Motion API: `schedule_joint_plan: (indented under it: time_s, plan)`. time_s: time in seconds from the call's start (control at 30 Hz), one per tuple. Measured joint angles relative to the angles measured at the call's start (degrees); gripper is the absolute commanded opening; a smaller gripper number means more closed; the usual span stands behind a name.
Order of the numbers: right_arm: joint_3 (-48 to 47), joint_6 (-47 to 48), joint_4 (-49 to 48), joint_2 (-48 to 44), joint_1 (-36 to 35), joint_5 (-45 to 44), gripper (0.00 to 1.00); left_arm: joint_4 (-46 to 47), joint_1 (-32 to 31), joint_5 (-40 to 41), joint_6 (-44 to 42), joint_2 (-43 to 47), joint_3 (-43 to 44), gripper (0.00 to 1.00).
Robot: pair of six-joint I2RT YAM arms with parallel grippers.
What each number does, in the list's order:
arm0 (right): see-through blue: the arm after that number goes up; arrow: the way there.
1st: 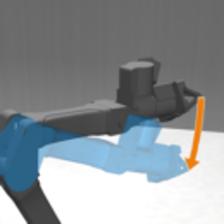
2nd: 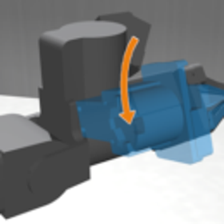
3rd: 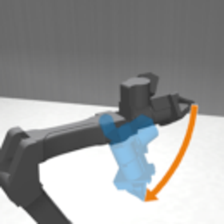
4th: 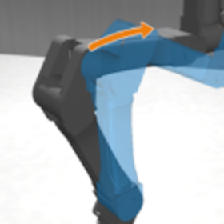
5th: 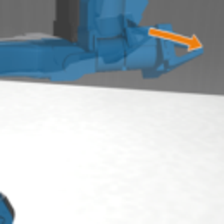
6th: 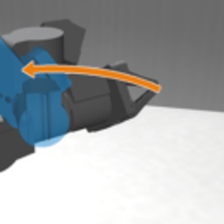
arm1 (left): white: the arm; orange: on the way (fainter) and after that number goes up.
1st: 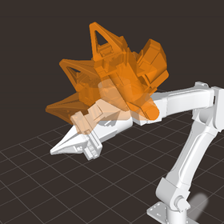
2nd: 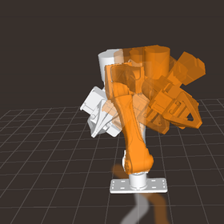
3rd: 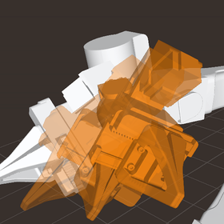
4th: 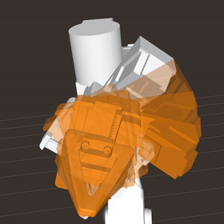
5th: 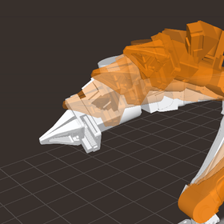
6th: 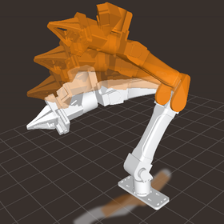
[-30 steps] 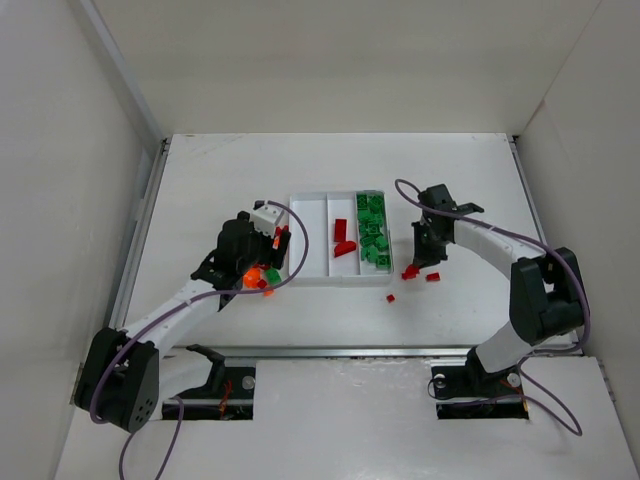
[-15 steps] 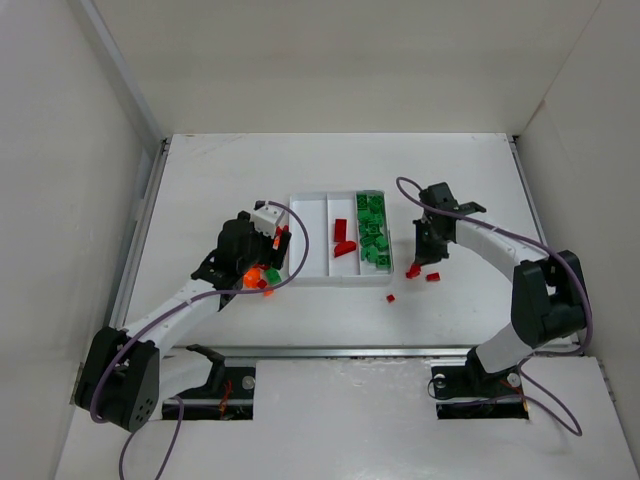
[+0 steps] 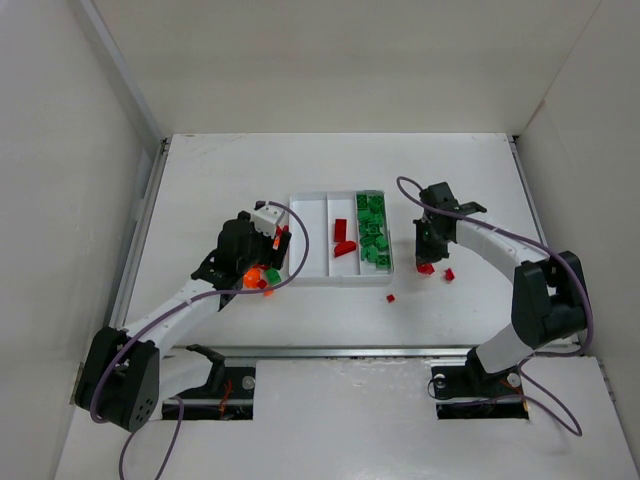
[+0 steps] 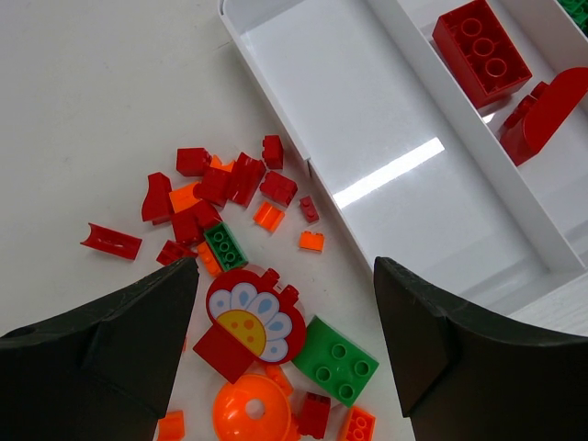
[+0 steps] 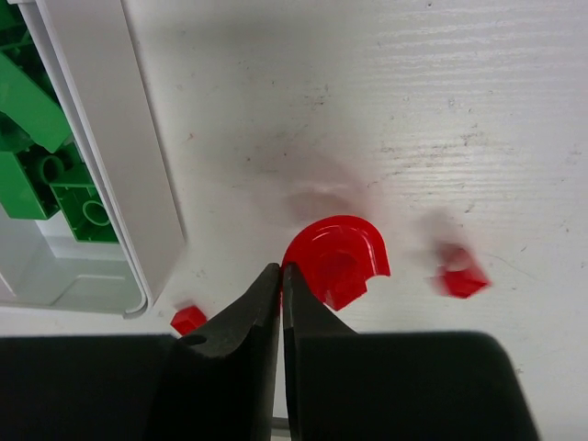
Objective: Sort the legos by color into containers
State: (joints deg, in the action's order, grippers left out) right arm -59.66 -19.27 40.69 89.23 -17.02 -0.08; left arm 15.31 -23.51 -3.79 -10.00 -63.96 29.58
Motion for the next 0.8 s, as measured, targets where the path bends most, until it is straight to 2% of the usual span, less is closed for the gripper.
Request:
schedule_joint_plan:
  time_s: [0.5, 0.8]
  plan:
    - [-0.92, 0.0, 0.79, -0.5, 0.0, -0.07, 0.0, -0.02, 0.0, 0.0, -0.28, -0.92, 0.02, 0.74]
    - [-11.76, 0.02, 2.14, -0.57, -2.99, 1.2, 0.0, 0.15, 0.0, -0.04, -0.31, -1.11, 0.02, 0.74]
